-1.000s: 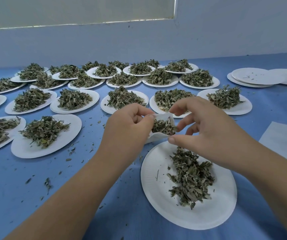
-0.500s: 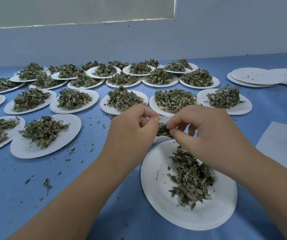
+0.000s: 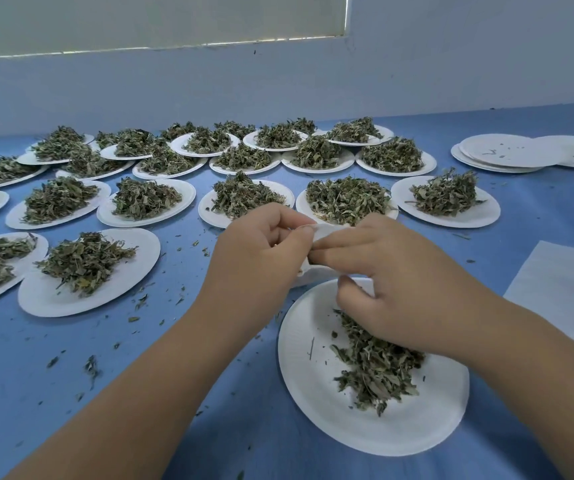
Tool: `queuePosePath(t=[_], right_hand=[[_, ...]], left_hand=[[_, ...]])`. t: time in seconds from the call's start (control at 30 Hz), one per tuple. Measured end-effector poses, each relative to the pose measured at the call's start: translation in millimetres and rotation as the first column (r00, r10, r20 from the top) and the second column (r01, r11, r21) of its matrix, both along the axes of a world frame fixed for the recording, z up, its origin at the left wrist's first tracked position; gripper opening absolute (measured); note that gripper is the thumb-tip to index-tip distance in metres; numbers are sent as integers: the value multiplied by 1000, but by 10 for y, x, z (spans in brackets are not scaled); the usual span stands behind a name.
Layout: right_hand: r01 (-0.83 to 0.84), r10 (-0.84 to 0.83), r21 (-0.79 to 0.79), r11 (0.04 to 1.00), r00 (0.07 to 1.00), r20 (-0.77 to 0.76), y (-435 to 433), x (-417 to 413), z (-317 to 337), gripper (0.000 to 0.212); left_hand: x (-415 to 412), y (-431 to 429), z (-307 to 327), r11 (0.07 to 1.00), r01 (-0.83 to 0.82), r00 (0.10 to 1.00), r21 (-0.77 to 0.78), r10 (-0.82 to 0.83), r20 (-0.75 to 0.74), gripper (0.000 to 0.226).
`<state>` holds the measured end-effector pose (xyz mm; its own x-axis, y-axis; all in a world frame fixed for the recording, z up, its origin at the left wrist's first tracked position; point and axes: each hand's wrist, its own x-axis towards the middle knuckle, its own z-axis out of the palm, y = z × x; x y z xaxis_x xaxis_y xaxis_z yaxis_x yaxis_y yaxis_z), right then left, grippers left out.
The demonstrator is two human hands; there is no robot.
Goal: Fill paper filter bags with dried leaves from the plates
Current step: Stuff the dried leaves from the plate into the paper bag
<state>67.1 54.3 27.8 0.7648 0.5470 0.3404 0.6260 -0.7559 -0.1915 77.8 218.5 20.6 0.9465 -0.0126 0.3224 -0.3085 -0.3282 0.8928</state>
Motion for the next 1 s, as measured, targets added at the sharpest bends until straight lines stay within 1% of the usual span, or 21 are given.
queuePosePath(t=[0.07,0.1,0.13,0.2,0.3,0.33,0.37,0.4,0.47,0.5,0.53,0.6,0.67,0.7,0.73,0.83,0.9,0.97,1.0], right_hand=[[-31,31,-43,999,1000,-7,33,9,-2,18],[-43,42,-44,998,999,-13,34,9,2,16],[-53,53,-33,998,998,-24,23,4,1,19],[-48,49,29,998,998,-44,-24,1,9,32],[1,9,212,977,999,-44,-110,0,56,39],[-13,23,214,977,999,-44,-118,-2,72,42],[-50,58,166,985,997,-44,-110,-4,82,44],[-91,95,84,992,994,-45,-90,-2,78,45],[-127,123,-66,990,990,-62,-48,4,41,43],[-125,120,-95,988,991,-61,-40,10,21,39],[-124,118,-89,988,991,-62,-47,12,11,34],[-132,132,5,991,988,-82,-85,11,29,25],[-115,141,191,975,982,-129,-155,19,95,28],[-94,140,260,961,977,-163,-201,23,128,27],[-79,137,284,955,972,-191,-243,26,155,25],[-64,115,208,976,963,-244,-343,26,208,16],[-63,120,201,978,950,-286,-377,0,234,14],[-70,128,172,983,928,-351,-396,-29,244,21],[-71,112,119,990,915,-388,-395,-39,241,29]], left_hand=[[-18,-29,-6,999,37,999,7,-37,10,13],[-22,-34,-10,999,40,999,22,-40,22,13],[-24,-31,-12,999,30,999,42,-32,40,13],[-23,-3,-5,997,-15,997,77,9,76,13],[-15,38,10,997,-35,996,65,30,80,15],[-15,39,12,998,-27,997,58,23,75,15],[-17,33,12,998,-17,997,57,13,73,15],[-21,23,10,998,-5,998,61,1,69,15],[-36,-7,2,996,28,997,80,-33,62,16],[-44,-19,-4,995,44,997,91,-49,60,16],[-50,-27,-8,994,51,997,100,-57,61,17],[-48,-18,-10,994,37,996,104,-44,72,17],[-35,11,-2,996,13,997,83,-19,76,18],[-26,31,4,997,-3,997,71,-2,76,18],[-17,51,9,998,-23,997,63,18,78,19],[-1,93,20,995,-77,993,68,70,95,19],[1,100,21,993,-91,991,78,83,107,19],[2,97,16,991,-101,989,93,90,115,19],[2,93,13,989,-107,989,100,95,118,19]])
